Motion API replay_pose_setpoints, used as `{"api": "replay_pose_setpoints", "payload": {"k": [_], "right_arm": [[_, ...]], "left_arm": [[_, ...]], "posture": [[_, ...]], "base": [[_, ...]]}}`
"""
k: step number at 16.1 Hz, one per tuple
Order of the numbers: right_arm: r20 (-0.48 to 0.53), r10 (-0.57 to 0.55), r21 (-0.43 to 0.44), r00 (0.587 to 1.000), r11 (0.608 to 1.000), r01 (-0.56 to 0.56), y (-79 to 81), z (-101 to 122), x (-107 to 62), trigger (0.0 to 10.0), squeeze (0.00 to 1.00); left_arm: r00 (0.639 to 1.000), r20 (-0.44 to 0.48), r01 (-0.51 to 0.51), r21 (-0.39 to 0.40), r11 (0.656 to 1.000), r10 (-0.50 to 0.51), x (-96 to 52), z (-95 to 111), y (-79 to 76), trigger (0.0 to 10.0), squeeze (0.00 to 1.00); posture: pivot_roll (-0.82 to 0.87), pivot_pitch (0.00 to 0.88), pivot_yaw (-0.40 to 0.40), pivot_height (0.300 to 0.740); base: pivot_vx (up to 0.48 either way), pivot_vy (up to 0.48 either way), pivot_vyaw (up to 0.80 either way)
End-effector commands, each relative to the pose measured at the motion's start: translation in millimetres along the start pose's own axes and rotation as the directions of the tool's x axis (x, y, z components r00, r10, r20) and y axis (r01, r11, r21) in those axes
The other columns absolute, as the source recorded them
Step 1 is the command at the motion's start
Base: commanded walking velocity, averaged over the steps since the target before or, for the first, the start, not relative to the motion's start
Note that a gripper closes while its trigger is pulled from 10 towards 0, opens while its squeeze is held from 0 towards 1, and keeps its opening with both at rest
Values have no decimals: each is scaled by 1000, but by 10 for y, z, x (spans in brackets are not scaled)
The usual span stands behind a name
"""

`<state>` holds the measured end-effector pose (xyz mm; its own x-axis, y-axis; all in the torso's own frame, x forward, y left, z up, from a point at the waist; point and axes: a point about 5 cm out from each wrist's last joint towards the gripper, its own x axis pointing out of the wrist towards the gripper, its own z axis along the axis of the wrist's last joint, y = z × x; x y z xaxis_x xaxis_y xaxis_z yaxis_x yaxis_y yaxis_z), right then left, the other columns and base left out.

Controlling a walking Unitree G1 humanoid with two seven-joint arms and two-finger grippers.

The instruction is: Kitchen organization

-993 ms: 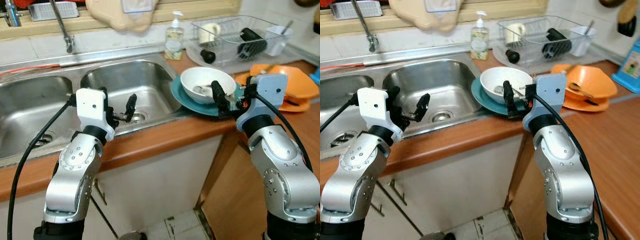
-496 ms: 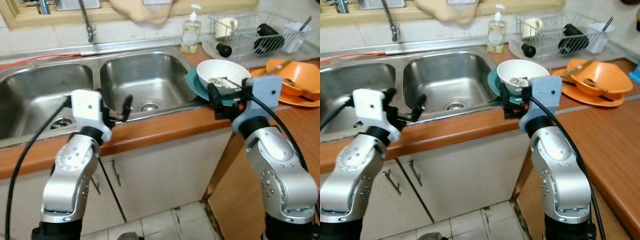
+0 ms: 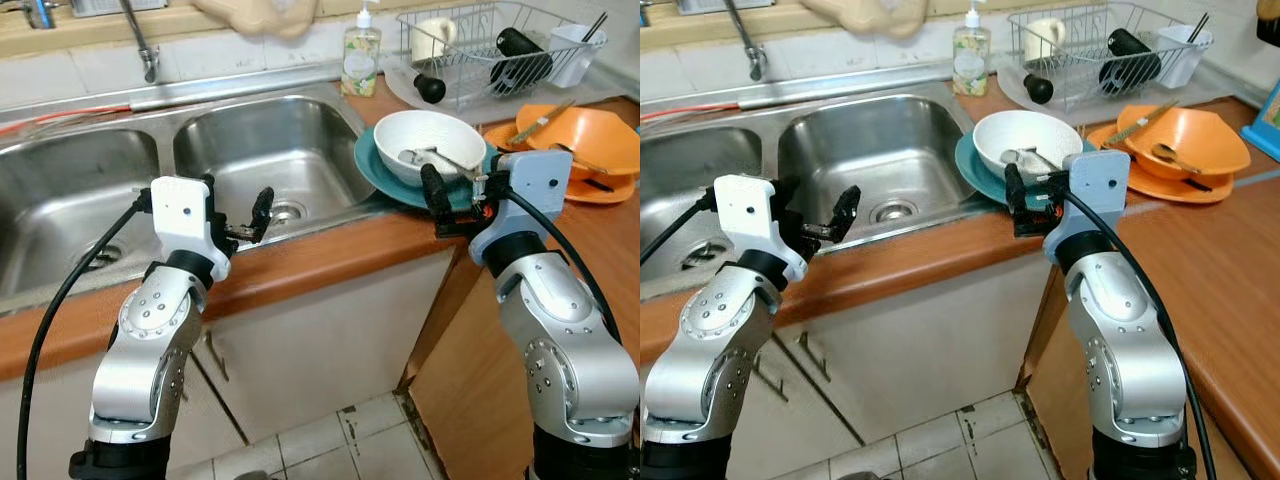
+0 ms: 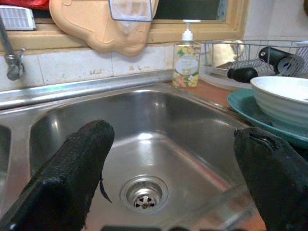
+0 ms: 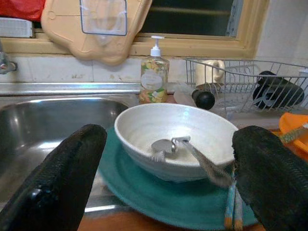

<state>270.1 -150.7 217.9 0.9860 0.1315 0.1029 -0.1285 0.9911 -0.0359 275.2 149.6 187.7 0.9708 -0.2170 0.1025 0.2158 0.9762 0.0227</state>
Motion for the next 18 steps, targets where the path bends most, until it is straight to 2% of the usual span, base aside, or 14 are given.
{"api": "replay_pose_setpoints", "payload": {"k": [1,5,11,13,14,18], "right_arm": [[21,-6,6,1000,1000,6,-7,37,4,10000,0],[44,-15,35,999,999,13,-21,74,-6,10000,0],[48,44,38,998,998,-46,1,101,-5,10000,0],[45,67,-1,997,998,-67,23,109,3,10000,0],[44,90,-47,995,995,-88,51,121,12,10000,0],[45,110,-20,993,994,-109,87,117,9,10000,0]], "left_arm": [[1000,4,8,0,1000,-8,28,10,-4,10000,0],[1000,9,6,-4,1000,-6,31,11,-4,10000,0],[1000,9,-1,-9,1000,1,16,0,-16,10000,0],[1000,9,-5,-8,1000,5,6,-1,-5,10000,0],[1000,9,-8,-7,1000,8,2,-2,5,10000,0],[1000,9,-7,-8,1000,8,7,-4,-3,10000,0]], "posture": [[-45,0,49,740],[-50,0,50,740],[-46,0,42,740],[-46,0,42,740],[-44,0,40,740],[-45,0,40,740]], "base": [[259,0,0],[261,0,-797],[172,0,0],[0,0,0],[0,0,800],[0,0,800]]}}
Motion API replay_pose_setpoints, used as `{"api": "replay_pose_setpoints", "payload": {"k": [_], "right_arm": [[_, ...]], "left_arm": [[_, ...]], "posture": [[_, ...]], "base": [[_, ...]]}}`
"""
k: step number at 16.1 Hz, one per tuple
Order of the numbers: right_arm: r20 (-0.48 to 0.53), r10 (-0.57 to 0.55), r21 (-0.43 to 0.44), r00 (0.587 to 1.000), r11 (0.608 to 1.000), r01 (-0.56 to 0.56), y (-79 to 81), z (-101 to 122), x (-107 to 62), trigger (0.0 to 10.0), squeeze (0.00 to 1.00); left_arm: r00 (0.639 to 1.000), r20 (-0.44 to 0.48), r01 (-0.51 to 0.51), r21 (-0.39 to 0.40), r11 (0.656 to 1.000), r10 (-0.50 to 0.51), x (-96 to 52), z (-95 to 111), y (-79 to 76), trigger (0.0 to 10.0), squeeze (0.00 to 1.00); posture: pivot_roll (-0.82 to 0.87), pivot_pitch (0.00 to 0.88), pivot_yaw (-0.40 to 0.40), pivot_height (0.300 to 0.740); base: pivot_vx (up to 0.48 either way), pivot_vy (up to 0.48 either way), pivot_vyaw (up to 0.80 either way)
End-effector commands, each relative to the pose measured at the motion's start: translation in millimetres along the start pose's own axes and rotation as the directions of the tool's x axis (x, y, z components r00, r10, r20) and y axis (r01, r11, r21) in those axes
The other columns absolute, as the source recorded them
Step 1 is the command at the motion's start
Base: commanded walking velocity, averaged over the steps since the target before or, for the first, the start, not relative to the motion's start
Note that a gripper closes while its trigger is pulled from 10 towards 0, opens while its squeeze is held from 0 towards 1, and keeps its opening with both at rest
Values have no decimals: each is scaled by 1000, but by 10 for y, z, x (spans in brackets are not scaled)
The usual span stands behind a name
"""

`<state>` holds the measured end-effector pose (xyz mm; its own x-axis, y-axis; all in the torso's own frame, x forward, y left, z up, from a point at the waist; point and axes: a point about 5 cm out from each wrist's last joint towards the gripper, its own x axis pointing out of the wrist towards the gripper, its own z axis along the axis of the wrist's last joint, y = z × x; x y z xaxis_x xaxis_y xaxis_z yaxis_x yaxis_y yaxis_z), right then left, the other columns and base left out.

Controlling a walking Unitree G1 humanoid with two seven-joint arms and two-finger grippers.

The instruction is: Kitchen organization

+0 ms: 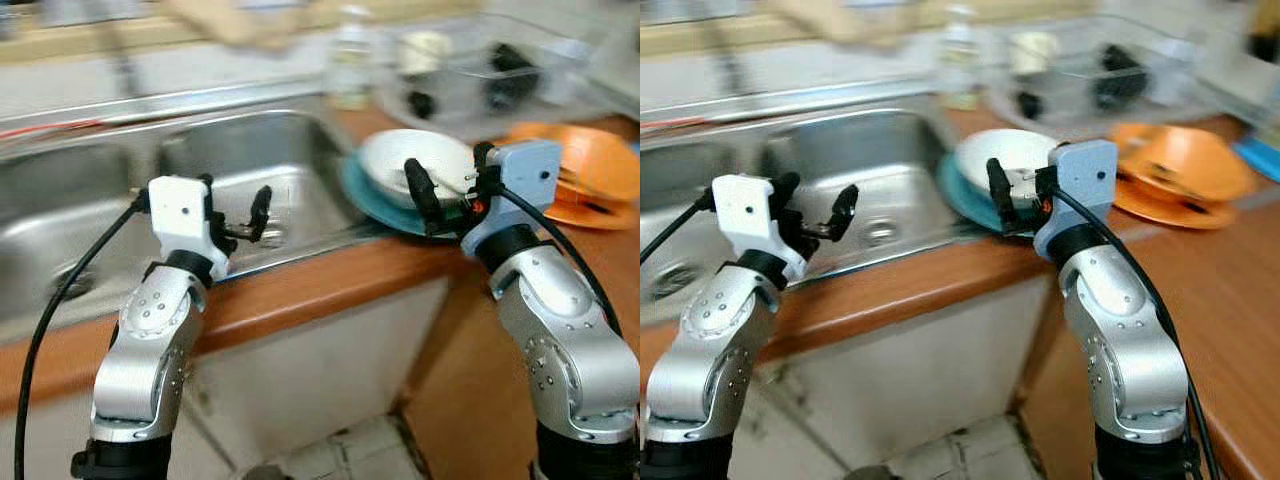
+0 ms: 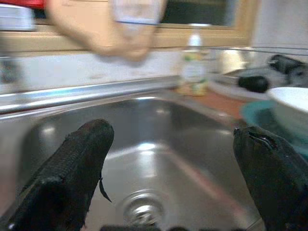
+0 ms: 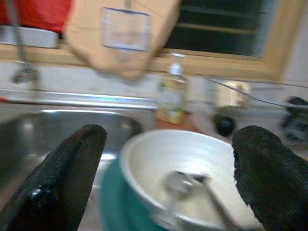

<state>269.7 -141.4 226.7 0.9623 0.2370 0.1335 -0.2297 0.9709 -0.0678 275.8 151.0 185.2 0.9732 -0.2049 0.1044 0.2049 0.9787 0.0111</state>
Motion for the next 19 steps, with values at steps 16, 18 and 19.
{"api": "replay_pose_setpoints", "payload": {"k": [16,18,19], "right_arm": [[6,-61,10,998,998,61,-81,11,-20,10000,0],[6,-111,45,994,993,111,-119,-3,-18,10000,0],[-1,-125,61,992,990,125,-140,-16,-20,10000,0]], "left_arm": [[1000,6,21,-8,1000,-21,19,11,-40,10000,0],[1000,6,22,-8,1000,-22,15,9,-45,10000,0],[1000,6,23,-7,1000,-23,13,8,-46,10000,0]], "posture": [[-49,0,44,740],[-48,0,43,740],[-48,0,43,740]], "base": [[230,0,-21],[266,0,400],[266,0,0]]}}
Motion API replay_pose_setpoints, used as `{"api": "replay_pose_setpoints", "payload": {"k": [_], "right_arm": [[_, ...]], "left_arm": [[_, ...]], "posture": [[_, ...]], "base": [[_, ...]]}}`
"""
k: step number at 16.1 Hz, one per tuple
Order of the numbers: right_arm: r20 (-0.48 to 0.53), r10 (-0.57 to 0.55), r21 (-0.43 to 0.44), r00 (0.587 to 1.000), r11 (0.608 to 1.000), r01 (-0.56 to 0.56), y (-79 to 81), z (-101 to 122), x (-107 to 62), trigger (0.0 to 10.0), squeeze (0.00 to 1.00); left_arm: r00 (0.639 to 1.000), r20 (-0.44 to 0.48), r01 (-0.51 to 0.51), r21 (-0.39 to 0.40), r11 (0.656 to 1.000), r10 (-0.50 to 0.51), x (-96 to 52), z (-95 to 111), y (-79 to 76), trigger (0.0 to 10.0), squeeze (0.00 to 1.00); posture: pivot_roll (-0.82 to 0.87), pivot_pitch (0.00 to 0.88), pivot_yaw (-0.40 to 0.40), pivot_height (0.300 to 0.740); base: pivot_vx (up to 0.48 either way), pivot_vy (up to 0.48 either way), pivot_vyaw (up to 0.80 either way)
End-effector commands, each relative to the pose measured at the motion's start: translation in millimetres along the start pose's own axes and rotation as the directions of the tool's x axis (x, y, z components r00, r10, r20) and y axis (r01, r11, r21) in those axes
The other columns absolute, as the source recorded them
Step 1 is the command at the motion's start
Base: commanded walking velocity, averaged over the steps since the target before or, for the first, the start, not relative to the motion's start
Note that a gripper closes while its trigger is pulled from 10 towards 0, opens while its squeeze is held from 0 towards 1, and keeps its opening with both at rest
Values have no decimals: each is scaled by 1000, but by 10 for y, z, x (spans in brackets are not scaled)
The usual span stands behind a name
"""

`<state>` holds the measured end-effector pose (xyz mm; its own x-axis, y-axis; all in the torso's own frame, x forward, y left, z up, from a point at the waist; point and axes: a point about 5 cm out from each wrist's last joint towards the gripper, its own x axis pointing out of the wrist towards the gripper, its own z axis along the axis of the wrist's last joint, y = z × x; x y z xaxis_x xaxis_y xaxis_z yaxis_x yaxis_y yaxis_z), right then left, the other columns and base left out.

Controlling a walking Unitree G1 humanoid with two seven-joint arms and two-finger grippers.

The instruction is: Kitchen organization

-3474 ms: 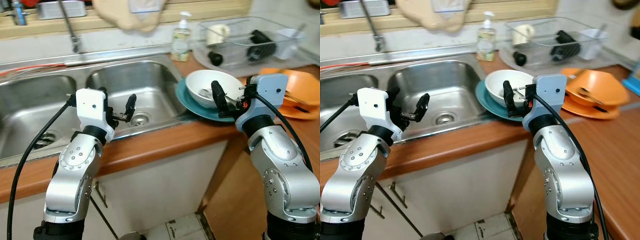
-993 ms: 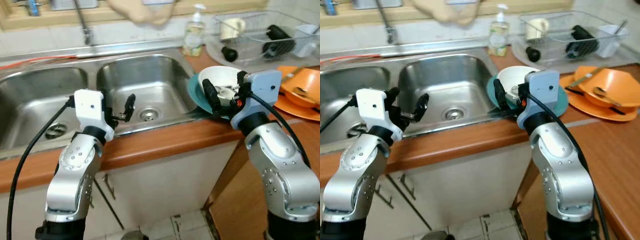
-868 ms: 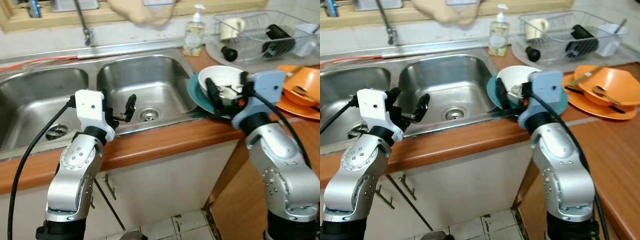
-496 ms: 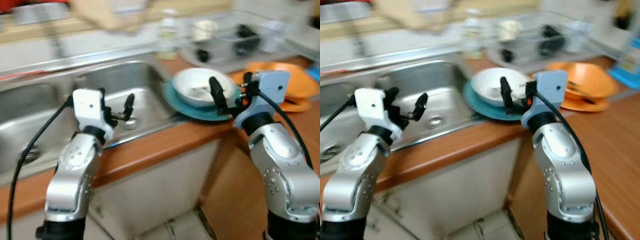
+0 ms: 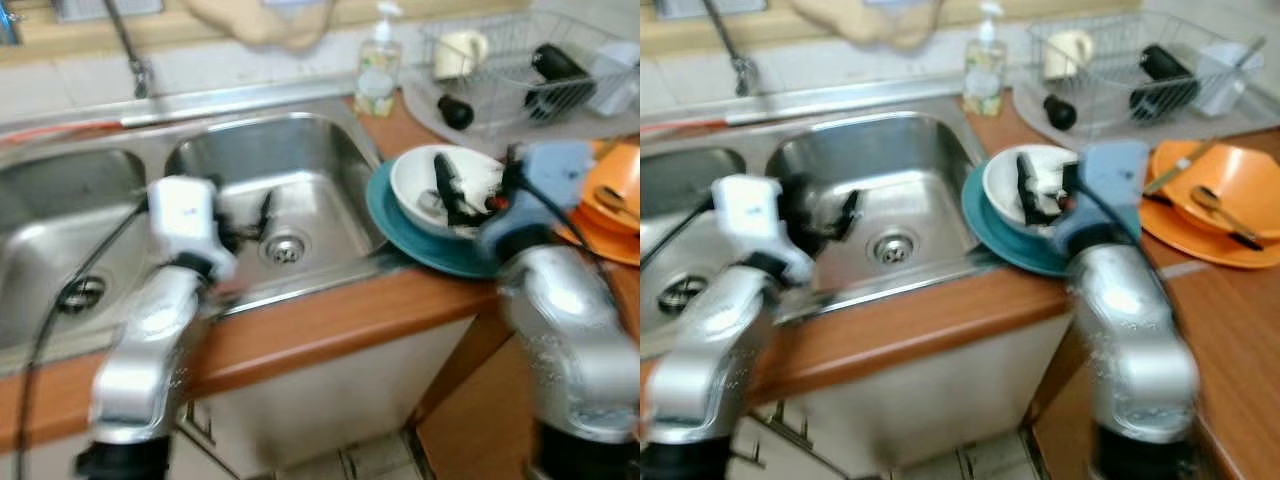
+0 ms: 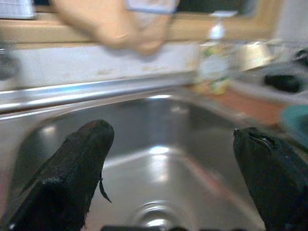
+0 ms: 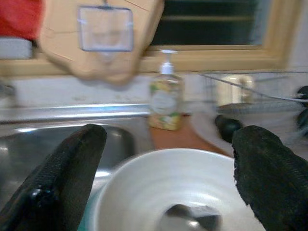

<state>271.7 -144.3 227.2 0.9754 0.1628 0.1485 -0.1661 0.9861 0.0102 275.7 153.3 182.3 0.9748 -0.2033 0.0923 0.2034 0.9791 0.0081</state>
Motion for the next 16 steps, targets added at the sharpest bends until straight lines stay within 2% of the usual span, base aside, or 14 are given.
{"api": "replay_pose_setpoints", "payload": {"k": [1,5,8,9,11,13,16], "right_arm": [[-8,-43,-28,999,999,43,-113,-6,-24,10000,0],[-9,-43,-27,999,999,43,-111,-1,-32,10000,0],[5,-43,-30,999,999,44,-169,77,-18,10000,0],[17,-18,4,1000,1000,18,-188,106,-17,10000,0],[14,-10,-7,1000,1000,10,-328,154,-51,10000,0],[-8,16,-30,1000,999,-16,-392,141,-91,10000,0],[-19,53,-41,998,998,-54,-550,196,-180,10000,0]], "left_arm": [[1000,17,26,-4,1000,-26,22,38,-68,10000,0],[999,17,34,-3,999,-34,20,33,-74,10000,0],[999,23,40,0,999,-40,24,49,-78,10000,0],[999,22,43,2,999,-43,24,47,-72,10000,0],[994,33,105,8,994,-105,29,69,-53,10000,0],[988,19,156,15,988,-156,21,51,-47,10000,0],[959,-12,282,21,959,-282,12,29,-77,10000,0]], "posture": [[-48,0,43,740],[-50,0,47,740],[-55,0,50,740],[-56,0,49,740],[-62,0,49,740],[-73,0,56,740],[-92,0,60,740]], "base": [[266,0,0],[259,0,0],[0,0,0],[0,0,0],[0,0,0],[0,0,0],[0,0,0]]}}
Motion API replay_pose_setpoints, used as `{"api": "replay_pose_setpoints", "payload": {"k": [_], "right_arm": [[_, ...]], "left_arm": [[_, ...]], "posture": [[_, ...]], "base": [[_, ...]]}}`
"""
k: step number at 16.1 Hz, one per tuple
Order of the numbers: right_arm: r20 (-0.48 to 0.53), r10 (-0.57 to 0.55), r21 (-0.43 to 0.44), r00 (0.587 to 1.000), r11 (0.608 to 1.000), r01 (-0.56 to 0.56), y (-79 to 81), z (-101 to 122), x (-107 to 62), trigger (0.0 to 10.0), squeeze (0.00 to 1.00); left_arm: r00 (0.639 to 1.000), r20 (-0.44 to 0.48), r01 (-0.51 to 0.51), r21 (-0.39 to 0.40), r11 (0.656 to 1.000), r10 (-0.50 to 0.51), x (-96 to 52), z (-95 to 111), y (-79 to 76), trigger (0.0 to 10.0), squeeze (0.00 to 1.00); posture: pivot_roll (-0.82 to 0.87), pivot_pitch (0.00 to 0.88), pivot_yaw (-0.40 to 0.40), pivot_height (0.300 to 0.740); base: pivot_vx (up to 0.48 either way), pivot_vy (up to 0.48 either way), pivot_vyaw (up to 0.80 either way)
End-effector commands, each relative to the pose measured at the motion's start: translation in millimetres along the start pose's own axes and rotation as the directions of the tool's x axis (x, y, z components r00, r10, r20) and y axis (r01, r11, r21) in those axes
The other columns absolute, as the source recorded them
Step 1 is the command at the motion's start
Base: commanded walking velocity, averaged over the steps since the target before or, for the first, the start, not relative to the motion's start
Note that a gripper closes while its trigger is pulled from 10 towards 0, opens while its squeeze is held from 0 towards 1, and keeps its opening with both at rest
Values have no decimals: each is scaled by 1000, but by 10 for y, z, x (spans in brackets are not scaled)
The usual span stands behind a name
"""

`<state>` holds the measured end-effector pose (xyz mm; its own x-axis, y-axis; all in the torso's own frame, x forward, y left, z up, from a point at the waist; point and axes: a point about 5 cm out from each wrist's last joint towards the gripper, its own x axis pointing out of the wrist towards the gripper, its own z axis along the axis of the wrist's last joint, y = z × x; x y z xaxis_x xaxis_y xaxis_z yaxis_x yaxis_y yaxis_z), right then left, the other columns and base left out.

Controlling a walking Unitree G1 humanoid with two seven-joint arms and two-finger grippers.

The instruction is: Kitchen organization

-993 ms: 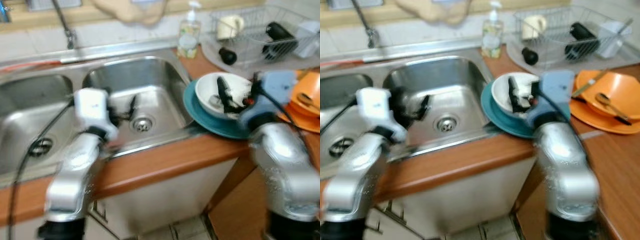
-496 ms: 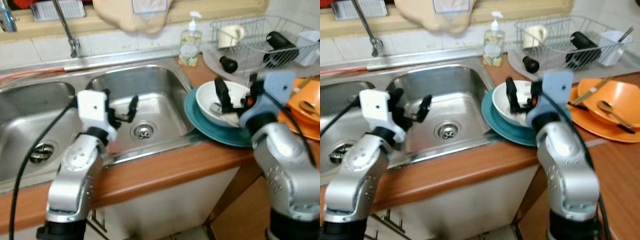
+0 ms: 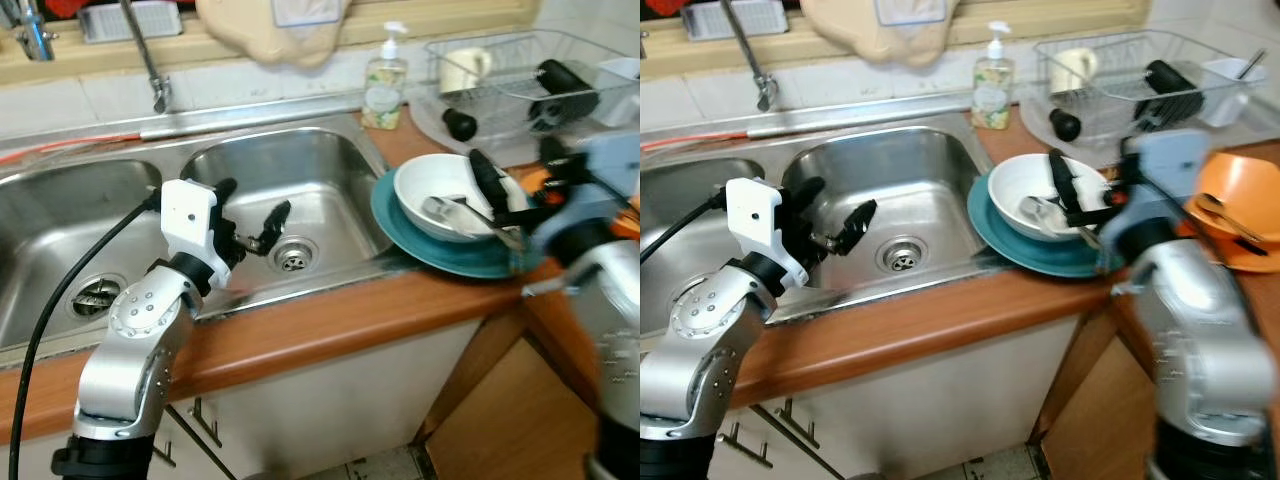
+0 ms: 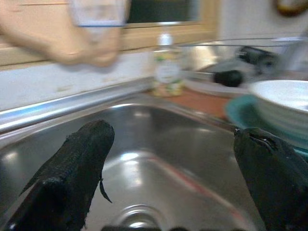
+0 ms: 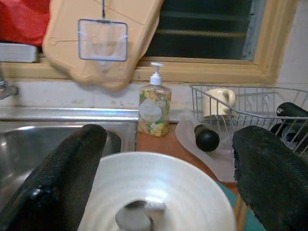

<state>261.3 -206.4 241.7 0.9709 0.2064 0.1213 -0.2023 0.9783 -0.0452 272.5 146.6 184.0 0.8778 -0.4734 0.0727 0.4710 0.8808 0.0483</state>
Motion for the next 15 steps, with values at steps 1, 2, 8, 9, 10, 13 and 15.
{"api": "replay_pose_setpoints", "payload": {"k": [1,2,8,9,10,13,15], "right_arm": [[8,30,15,1000,999,-30,-46,49,-65,10000,0],[-3,35,18,999,999,-35,-109,54,-122,10000,0],[-140,160,-28,977,986,-165,-151,-125,-395,10000,0],[-158,175,-16,972,984,-179,-121,-158,-434,8588,0],[-169,189,-6,967,981,-193,-97,-182,-469,3529,0],[-174,195,-15,965,980,-200,-61,-212,-474,0,0],[-178,174,-31,969,983,-182,-65,-232,-454,0,0]], "left_arm": [[997,-12,70,0,998,-70,23,5,-23,10000,0],[993,-19,117,-6,993,-117,17,0,-43,10000,0],[941,-32,333,-81,939,-337,-97,25,-210,10000,0],[934,-41,350,-92,932,-354,-132,8,-239,10000,0],[928,-43,365,-107,925,-371,-162,0,-268,10000,0],[913,-47,396,-142,907,-406,-202,-2,-342,10000,0],[905,-51,411,-150,899,-422,-222,-7,-383,10000,0]], "posture": [[-95,0,61,740],[-93,0,61,740],[-76,0,51,740],[-74,0,49,740],[-72,0,47,740],[-71,0,43,740],[-66,0,39,740]], "base": [[0,0,0],[0,0,0],[0,0,0],[0,0,0],[0,0,0],[0,0,0],[0,0,0]]}}
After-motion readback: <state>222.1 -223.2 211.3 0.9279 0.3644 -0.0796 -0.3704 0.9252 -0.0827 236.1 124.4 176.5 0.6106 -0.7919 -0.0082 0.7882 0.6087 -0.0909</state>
